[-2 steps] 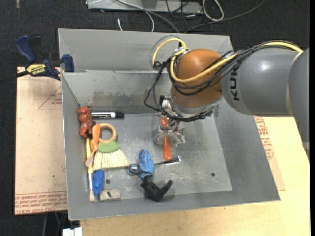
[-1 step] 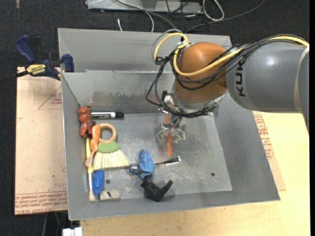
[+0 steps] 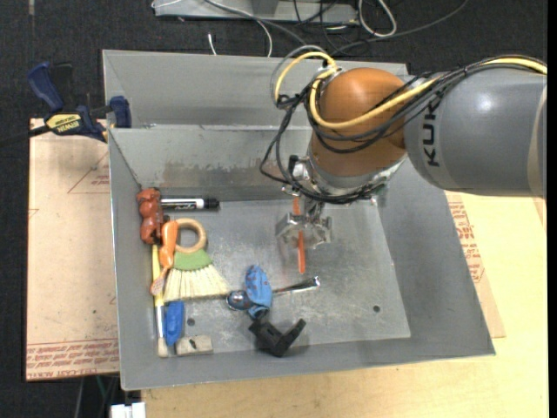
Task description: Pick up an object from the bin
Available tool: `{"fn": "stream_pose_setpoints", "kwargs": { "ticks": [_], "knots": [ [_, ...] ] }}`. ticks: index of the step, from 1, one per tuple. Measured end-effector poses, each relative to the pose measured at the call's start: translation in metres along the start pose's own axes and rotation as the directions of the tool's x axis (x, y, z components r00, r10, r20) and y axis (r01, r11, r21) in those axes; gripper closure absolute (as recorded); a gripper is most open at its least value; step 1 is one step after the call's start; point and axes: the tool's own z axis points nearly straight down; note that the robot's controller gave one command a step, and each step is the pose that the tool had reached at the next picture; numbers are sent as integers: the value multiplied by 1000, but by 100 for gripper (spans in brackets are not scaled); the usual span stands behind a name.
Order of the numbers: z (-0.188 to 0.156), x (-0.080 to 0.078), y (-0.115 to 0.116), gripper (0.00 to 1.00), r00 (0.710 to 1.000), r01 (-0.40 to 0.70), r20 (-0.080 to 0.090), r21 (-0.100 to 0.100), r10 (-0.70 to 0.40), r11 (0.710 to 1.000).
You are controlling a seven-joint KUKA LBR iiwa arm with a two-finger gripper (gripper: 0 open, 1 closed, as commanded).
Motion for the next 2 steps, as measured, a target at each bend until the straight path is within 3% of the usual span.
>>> {"fn": "stream_pose_setpoints", "kwargs": {
  "ticks": [1, 2],
  "knots": [
    [-38, -1, 2, 100, 1000, -2, 0, -8, 2, 1000],
    [-82, -2, -1, 100, 1000, -2, 2, 2, 2, 1000]
  ]
}}
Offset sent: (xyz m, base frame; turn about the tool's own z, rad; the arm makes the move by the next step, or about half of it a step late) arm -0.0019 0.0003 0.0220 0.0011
